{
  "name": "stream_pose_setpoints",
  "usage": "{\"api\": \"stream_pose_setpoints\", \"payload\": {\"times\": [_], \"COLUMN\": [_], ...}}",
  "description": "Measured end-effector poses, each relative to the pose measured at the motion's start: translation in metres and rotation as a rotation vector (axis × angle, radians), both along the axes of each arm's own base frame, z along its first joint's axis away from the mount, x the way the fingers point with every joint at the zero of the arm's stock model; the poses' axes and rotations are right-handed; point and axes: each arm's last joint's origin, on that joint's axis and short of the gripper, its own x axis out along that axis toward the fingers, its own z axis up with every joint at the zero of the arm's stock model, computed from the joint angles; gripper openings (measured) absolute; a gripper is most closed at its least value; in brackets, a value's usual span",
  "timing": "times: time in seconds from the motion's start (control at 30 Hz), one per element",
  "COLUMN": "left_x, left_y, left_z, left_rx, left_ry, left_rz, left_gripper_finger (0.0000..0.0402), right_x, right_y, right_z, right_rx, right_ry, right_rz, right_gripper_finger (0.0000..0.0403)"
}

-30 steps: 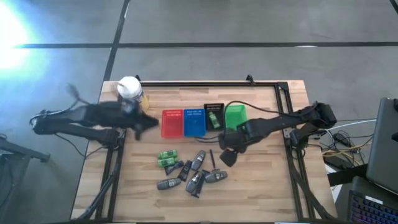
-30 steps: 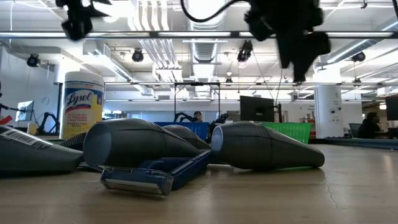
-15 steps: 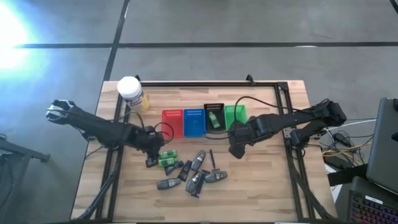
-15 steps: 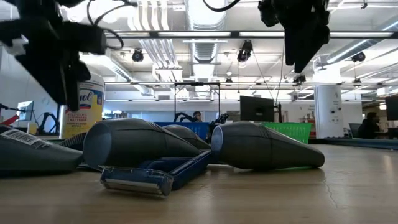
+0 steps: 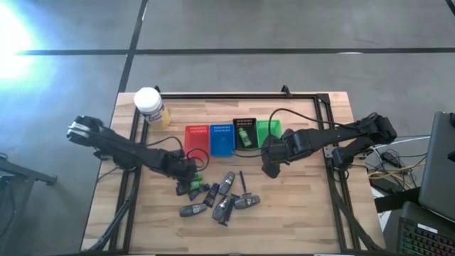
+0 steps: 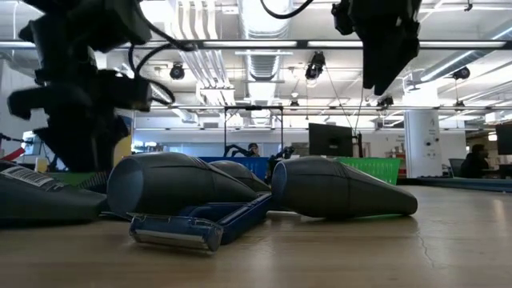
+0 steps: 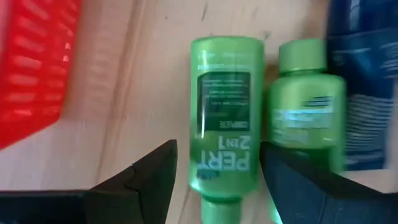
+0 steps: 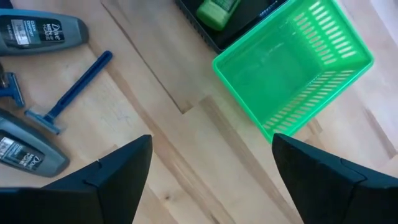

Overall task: Pick & Place Travel size toiletries
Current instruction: Put the green shampoo into the black bin

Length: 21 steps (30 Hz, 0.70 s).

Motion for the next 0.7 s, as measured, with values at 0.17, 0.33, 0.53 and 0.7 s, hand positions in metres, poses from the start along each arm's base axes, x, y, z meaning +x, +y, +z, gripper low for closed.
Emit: {"api": "stream_pose_setpoints", "payload": {"times": [0.17, 0.33, 0.53, 0.7], "left_x": [0.006, 0.006, 0.006, 0.004], "left_y": [0.0, -0.001, -0.001, 0.001], "left_z": [-0.014, -0.022, -0.013, 0.003], "left_rx": [0.052, 0.04, 0.033, 0.0], "left_ry": [0.041, 0.082, 0.037, -0.024], "left_rz": [-0.01, -0.019, -0.043, 0.01], "left_gripper_finger": [0.0234, 0.022, 0.0158, 0.0139], "right_x": [0.002, 0.003, 0.004, 0.007], "right_y": [0.001, 0.001, 0.001, 0.001], "right_z": [0.001, 0.001, 0.001, 0.003], "right_rx": [0.005, 0.01, 0.015, 0.03], "right_ry": [-0.026, -0.031, -0.044, -0.078], "right_rz": [0.0, -0.001, -0.001, -0.036], "right_gripper_finger": [0.031, 0.0297, 0.0279, 0.0263]}}
